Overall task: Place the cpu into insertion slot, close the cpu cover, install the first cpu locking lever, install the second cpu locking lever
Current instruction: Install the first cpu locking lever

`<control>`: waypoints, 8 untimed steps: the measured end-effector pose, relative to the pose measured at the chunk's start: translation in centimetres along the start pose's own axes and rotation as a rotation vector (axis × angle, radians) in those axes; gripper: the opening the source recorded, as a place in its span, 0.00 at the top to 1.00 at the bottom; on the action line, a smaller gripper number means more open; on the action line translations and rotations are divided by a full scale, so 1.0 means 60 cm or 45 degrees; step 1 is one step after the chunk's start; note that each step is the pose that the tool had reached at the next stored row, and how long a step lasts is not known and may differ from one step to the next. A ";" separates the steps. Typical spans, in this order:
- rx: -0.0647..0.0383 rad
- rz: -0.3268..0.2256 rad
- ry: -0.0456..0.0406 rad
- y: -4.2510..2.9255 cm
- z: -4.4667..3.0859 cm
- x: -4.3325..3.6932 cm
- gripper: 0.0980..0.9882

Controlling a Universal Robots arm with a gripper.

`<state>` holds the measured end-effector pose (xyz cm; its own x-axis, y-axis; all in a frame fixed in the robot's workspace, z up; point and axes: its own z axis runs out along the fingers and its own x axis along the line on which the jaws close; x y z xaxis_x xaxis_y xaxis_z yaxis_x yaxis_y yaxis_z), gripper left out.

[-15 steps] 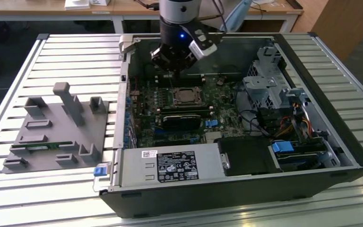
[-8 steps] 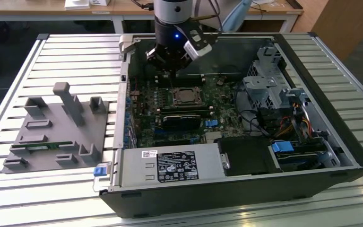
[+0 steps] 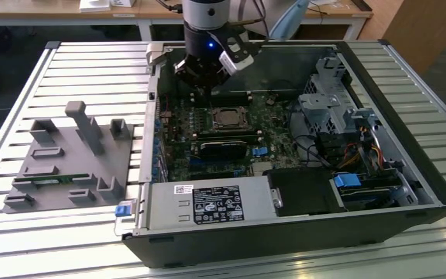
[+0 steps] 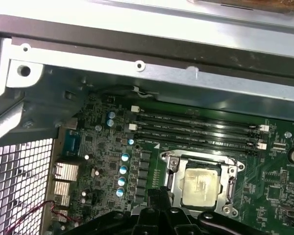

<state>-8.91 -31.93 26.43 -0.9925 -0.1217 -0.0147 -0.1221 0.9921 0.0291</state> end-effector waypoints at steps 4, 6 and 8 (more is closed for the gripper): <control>-0.003 0.000 0.000 0.007 0.003 0.003 0.99; -0.003 0.000 0.000 0.012 0.004 0.003 0.99; -0.004 0.000 -0.001 0.017 0.006 0.004 0.99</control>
<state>-9.26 -30.94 26.09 -0.9925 -0.1216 -0.0151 -0.1220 0.9920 0.0325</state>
